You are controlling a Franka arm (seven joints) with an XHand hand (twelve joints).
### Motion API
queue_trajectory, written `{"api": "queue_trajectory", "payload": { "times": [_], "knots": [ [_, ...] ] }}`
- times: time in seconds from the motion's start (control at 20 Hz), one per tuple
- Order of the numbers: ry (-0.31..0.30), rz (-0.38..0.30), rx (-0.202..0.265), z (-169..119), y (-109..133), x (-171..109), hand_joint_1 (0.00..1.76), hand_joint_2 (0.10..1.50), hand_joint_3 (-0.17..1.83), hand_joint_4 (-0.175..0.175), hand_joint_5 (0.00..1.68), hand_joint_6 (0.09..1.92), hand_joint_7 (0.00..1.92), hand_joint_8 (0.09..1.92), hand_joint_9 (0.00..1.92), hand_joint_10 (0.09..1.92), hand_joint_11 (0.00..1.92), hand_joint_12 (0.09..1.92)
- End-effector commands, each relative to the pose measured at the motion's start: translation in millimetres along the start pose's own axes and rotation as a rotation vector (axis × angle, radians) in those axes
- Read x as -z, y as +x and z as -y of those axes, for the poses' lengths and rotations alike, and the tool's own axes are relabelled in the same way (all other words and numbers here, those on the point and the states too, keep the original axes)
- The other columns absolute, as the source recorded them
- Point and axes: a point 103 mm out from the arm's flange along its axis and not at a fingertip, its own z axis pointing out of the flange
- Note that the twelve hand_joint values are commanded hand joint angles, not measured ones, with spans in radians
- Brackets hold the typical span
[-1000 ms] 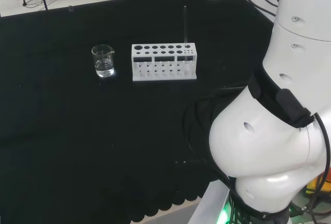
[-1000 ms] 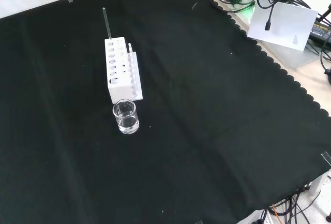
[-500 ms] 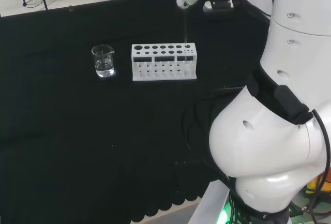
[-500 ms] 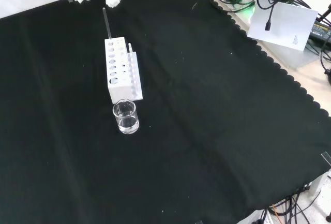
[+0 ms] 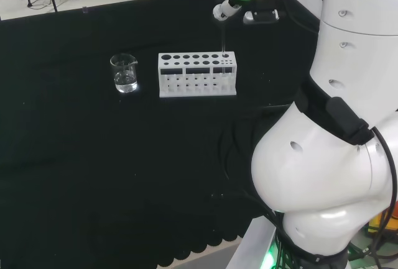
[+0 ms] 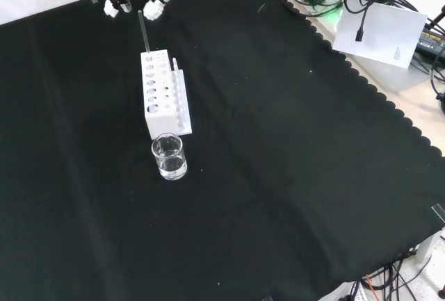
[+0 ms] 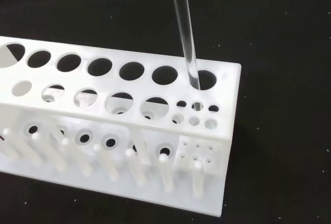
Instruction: Take the glass rod from the white test tube rack.
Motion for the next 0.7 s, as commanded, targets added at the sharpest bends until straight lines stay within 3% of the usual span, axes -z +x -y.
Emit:
{"api": "queue_trajectory", "payload": {
  "times": [0.05, 0.35, 0.5, 0.7],
  "knots": [
    [0.014, -0.024, -0.015, -4.2, 2.0, -4.3, 0.59, 1.26, -0.17, -0.175, 0.4, 0.1, 0.66, 1.01, 0.75, 0.94, 0.25, 1.41],
    [0.008, -0.032, -0.015, -7.1, 0.7, -3.1, 0.67, 1.26, -0.17, -0.175, 0.42, 0.25, 0.83, 1.07, 0.96, 1.05, 0.46, 1.38],
    [0.018, -0.038, -0.01, -7.2, 2.4, -5.5, 0.7, 1.25, -0.17, -0.175, 0.37, 0.42, 0.87, 1.09, 1.03, 1.13, 0.51, 1.37],
    [0.024, -0.032, -0.001, -6.5, 6.6, -6.1, 0.73, 1.25, -0.17, -0.175, 0.35, 0.5, 0.9, 1.11, 1.08, 1.18, 0.55, 1.36]
  ]
}}
